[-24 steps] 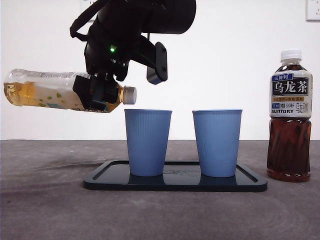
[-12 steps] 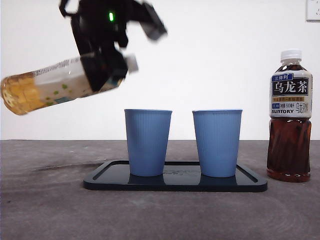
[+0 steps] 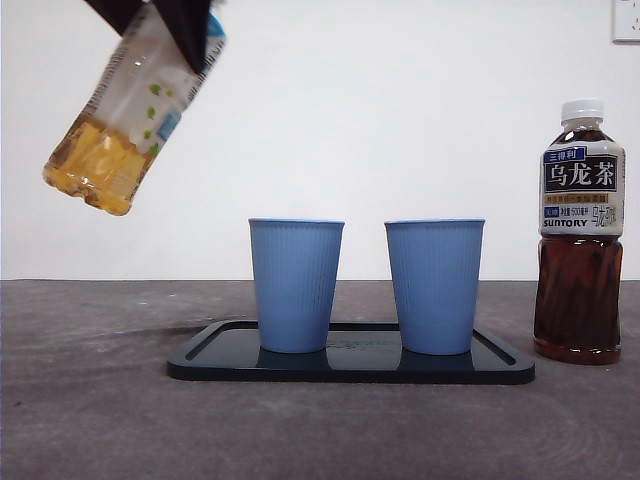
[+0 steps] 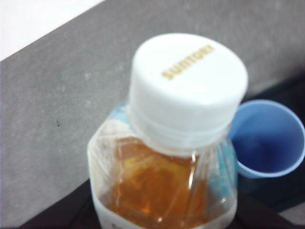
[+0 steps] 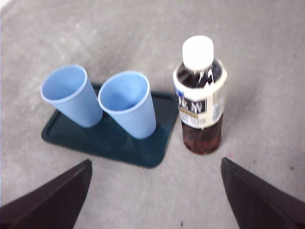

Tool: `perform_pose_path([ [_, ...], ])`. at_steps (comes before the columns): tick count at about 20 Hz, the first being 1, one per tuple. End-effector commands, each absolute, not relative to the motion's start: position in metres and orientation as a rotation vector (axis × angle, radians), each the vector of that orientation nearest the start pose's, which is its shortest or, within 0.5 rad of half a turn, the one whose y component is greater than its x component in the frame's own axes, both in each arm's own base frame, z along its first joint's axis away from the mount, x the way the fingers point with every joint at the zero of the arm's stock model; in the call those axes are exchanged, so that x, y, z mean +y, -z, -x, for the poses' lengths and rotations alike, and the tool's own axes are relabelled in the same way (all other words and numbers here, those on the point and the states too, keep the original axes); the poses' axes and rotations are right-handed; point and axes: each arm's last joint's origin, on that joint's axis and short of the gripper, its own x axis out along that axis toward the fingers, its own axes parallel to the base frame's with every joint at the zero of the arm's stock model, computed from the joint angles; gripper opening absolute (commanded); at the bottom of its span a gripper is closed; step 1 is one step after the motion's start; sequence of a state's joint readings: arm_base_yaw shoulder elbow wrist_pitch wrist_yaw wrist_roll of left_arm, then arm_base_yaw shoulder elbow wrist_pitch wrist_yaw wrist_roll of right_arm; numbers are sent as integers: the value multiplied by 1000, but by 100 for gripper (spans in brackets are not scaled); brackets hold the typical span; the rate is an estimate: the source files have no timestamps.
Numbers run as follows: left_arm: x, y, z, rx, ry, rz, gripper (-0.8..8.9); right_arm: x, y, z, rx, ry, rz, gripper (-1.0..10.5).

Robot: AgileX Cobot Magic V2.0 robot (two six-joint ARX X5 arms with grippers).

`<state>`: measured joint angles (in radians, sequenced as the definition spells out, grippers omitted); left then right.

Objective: Pour the drink into the cup

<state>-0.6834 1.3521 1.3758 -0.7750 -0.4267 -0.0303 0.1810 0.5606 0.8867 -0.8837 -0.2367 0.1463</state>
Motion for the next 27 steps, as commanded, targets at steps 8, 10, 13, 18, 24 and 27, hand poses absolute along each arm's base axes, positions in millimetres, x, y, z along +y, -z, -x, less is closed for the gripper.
perform_pose_path([
  [8,-122,-295,-228,436,270,-96,205,23,-331,-88,588,-375,-134,431],
  [10,-122,-275,-230,408,274,-57,205,23,-331,-88,588,-374,-134,432],
  [13,-122,-262,-230,383,271,-22,205,23,-331,-88,589,-374,-135,432],
  [18,-124,-256,-234,361,269,15,209,23,-331,-88,589,-370,-136,432],
  [24,-128,-242,-242,405,265,-2,209,23,-330,-88,592,-369,-141,432],
  [27,-128,-241,-242,414,265,-11,217,23,-331,-88,591,-368,-141,432],
])
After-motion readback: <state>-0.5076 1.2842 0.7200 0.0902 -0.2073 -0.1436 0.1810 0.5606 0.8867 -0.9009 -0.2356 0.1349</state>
